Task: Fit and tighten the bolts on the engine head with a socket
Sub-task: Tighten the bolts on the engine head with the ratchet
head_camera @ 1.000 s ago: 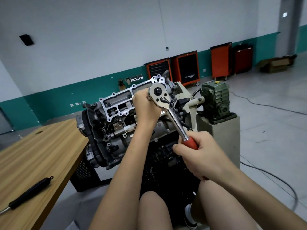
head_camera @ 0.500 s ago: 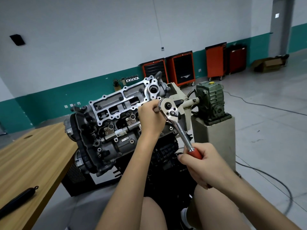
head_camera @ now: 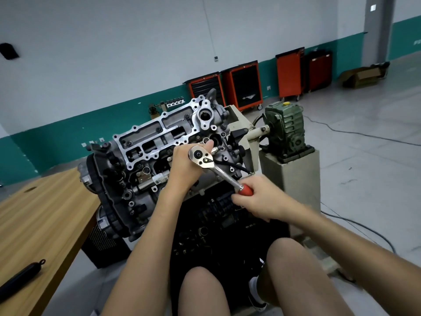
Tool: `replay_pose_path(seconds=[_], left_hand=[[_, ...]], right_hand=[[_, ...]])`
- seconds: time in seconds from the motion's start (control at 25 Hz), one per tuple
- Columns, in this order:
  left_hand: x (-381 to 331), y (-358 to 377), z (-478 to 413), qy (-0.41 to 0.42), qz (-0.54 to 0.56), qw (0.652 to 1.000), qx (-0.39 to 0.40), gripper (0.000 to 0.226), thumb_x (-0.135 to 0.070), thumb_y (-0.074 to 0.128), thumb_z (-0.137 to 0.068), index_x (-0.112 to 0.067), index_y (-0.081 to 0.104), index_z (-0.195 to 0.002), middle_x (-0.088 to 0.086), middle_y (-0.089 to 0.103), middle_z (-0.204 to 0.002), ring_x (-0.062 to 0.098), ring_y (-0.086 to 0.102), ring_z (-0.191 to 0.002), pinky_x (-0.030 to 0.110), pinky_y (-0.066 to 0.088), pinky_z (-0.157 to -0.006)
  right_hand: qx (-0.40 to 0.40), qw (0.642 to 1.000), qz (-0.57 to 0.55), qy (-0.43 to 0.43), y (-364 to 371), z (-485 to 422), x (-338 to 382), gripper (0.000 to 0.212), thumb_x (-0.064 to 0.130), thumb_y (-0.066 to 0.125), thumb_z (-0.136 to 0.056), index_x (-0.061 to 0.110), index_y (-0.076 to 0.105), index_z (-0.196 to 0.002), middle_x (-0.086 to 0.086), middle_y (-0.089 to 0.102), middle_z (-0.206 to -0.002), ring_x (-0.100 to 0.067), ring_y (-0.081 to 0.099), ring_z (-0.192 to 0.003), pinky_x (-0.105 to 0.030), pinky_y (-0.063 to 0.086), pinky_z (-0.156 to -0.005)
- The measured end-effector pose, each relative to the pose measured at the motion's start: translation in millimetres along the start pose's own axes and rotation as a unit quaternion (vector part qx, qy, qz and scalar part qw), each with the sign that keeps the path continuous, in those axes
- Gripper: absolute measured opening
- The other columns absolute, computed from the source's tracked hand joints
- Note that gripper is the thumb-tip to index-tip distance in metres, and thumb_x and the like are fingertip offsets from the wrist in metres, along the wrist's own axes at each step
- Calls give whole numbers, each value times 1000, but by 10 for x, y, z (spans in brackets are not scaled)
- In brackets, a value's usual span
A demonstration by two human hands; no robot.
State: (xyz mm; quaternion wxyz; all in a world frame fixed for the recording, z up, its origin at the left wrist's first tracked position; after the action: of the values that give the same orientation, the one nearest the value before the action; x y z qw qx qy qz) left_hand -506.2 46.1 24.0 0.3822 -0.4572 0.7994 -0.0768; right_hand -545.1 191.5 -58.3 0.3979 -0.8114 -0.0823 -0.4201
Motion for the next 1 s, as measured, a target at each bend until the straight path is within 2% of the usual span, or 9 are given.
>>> replay_pose_path(seconds=[0.12, 0.24, 0.4, 0.52, 0.6, 0.76, 0.84, 0.92, 1.0], left_hand=[[-52, 37, -6, -6, -11, 1000, 23, 65, -22, 56, -94, -29, 31, -35, -10, 30, -35, 6, 25, -38, 22, 24, -50], [-30, 24, 10, -33, -4, 999, -15, 62, -26, 53, -95, -27, 22, -41, -10, 24, -41, 7, 19, -47, 27, 20, -52], [-13, 22, 50, -55, 3, 997, -61, 57, -30, 52, -96, -22, 22, -48, -6, 26, -47, 8, 20, -48, 28, 21, -52], [-8, 35, 48, -65, 6, 996, -67, 55, -30, 52, -95, -19, 24, -50, 0, 26, -49, 14, 21, -50, 31, 22, -55], [-4, 38, 27, -55, -3, 998, -40, 56, -30, 54, -95, -21, 21, -50, -2, 24, -50, 14, 20, -52, 31, 22, -56], [12, 18, -9, -24, -14, 999, 36, 60, -27, 58, -93, -24, 31, -39, -10, 32, -40, 6, 26, -44, 21, 27, -50], [16, 16, -17, -17, -10, 998, 66, 59, -25, 58, -93, -30, 40, -37, -12, 35, -38, 4, 29, -41, 17, 29, -50], [10, 5, -13, -18, 0, 998, 61, 59, -26, 58, -93, -28, 36, -38, -11, 30, -40, 5, 25, -43, 25, 28, -52], [23, -7, 1, -24, 16, 999, 32, 59, -27, 58, -94, -25, 29, -42, -11, 27, -43, 6, 24, -44, 26, 24, -53]], right_hand=[[36, 987, 148, -45, -493, -229, 126, 27, 13, 64, -82, 12, 51, -59, 5, 47, -51, -6, 44, -41, -26, 40, -45], [-3, 973, 219, -71, -662, -288, 174, 24, 15, 64, -80, 14, 53, -59, 2, 50, -54, -14, 48, -47, -32, 42, -50], [-80, 996, 33, -11, 8, 137, 39, 34, 13, 67, -82, 15, 46, -56, 3, 41, -49, -7, 36, -44, -28, 33, -50], [-90, 975, -201, 41, 726, 266, 131, 31, 13, 62, -86, 11, 42, -62, -5, 40, -50, -15, 39, -42, -31, 33, -44], [-71, 959, -266, 65, 953, 260, 179, 28, 12, 57, -87, 13, 41, -65, -5, 40, -48, -15, 38, -34, -25, 32, -37], [28, 999, -25, 9, 194, 88, 41, 32, 8, 58, -86, 17, 40, -61, 7, 39, -46, -2, 36, -33, -18, 31, -36], [61, 989, 136, -27, -332, -150, 74, 29, 7, 59, -85, 16, 44, -61, 7, 44, -52, -2, 40, -39, -19, 35, -43], [28, 964, 254, -71, -628, -339, 210, 21, 11, 60, -81, 13, 49, -63, 4, 47, -54, -8, 47, -46, -25, 39, -47], [-17, 965, 252, -71, -609, -306, 176, 19, 13, 61, -79, 15, 51, -63, 2, 50, -54, -15, 51, -49, -29, 41, -49]])
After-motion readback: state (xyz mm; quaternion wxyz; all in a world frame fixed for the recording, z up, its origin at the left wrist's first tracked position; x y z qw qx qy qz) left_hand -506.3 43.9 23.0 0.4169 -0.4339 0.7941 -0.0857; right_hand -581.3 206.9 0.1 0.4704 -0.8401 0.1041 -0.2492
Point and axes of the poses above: each hand's wrist, its own z-axis away from the middle knuckle, its own y-axis out of the palm, x = y × z, the point moved 7 cm from there along -z, towards the middle knuckle
